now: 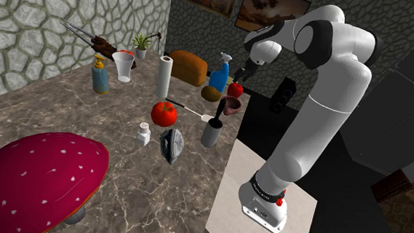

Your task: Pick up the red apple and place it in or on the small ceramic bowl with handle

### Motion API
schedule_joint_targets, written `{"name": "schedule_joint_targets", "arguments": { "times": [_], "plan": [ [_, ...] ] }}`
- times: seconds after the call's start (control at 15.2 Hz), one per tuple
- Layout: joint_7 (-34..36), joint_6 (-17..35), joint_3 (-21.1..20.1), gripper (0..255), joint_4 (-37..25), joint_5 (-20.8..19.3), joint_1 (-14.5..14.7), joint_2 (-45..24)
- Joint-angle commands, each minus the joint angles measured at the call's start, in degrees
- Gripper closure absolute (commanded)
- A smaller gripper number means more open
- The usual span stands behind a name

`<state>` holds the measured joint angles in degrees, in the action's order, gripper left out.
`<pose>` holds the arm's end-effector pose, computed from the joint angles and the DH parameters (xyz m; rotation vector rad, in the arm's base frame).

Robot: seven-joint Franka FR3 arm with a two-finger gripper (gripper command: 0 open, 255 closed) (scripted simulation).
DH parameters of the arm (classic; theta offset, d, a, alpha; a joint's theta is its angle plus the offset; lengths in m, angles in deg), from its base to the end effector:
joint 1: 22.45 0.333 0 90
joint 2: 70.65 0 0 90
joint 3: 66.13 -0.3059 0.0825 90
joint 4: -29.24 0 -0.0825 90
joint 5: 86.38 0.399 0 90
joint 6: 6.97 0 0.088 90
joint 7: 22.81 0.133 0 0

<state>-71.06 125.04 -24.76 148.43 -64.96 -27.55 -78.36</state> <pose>0.4214 -0.4166 0.3474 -3.0629 0.2956 -0.3689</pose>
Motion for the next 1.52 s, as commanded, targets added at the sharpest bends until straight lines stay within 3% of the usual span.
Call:
{"name": "schedule_joint_targets", "arguments": {
  "times": [0.0,0.26,0.33,0.92,1.45],
  "plan": [
    [-0.17,0.1,-0.04,0,-0.05,0.23,-0.06,-0.21],
    [-0.16,0.09,-0.04,0,-0.05,0.22,-0.06,-0.2],
    [-0.16,0.09,-0.04,255,-0.05,0.22,-0.06,-0.2],
    [-0.17,0.1,-0.04,255,-0.05,0.23,-0.06,-0.21],
    [3.49,-4.79,0.68,255,-2.96,-4.1,0.64,3.23]
  ]
}}
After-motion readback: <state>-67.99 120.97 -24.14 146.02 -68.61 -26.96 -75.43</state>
